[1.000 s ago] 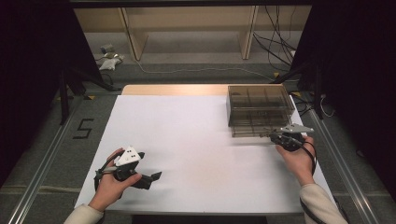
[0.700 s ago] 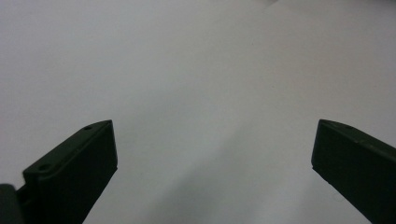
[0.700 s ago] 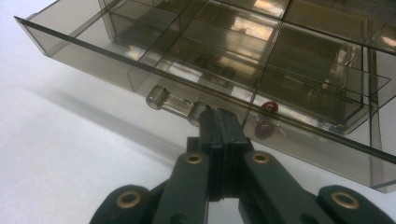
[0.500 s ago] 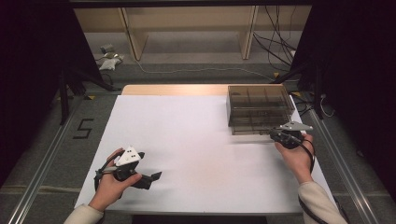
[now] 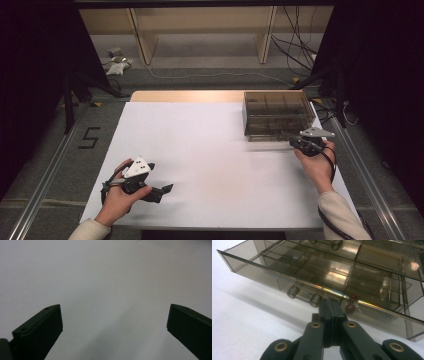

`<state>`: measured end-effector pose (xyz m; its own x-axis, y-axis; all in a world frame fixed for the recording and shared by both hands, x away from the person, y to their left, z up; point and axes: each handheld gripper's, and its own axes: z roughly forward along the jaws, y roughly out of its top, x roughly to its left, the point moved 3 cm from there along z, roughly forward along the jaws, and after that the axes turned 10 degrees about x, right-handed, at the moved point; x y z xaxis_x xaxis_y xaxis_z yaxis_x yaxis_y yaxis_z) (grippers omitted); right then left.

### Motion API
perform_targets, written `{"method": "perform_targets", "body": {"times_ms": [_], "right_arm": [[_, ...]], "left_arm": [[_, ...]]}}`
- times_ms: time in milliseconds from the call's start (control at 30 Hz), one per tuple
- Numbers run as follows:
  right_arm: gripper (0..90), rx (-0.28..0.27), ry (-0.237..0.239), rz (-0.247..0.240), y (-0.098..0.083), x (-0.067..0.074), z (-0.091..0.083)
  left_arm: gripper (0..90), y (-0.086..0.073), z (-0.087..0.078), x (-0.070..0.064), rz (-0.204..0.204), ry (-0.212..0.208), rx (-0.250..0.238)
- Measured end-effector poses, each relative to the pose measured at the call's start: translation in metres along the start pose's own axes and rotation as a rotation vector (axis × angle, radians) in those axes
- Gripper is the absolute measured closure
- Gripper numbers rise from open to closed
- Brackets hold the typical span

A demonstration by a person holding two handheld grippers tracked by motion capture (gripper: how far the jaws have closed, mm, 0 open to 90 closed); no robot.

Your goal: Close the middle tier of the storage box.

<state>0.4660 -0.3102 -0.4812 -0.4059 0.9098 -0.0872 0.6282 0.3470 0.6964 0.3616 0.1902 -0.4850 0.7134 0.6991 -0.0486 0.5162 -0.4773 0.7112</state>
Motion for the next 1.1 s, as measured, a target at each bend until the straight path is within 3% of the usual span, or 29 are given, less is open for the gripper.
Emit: {"method": "perform_targets", "body": {"times_ms": [1100], "right_arm": [[90.0,-0.023,-0.038,0.009,0.019,-0.001,0.018]], "left_arm": [[0.1,-0.001,0.000,0.001,-0.004,-0.001,0.001]]}}
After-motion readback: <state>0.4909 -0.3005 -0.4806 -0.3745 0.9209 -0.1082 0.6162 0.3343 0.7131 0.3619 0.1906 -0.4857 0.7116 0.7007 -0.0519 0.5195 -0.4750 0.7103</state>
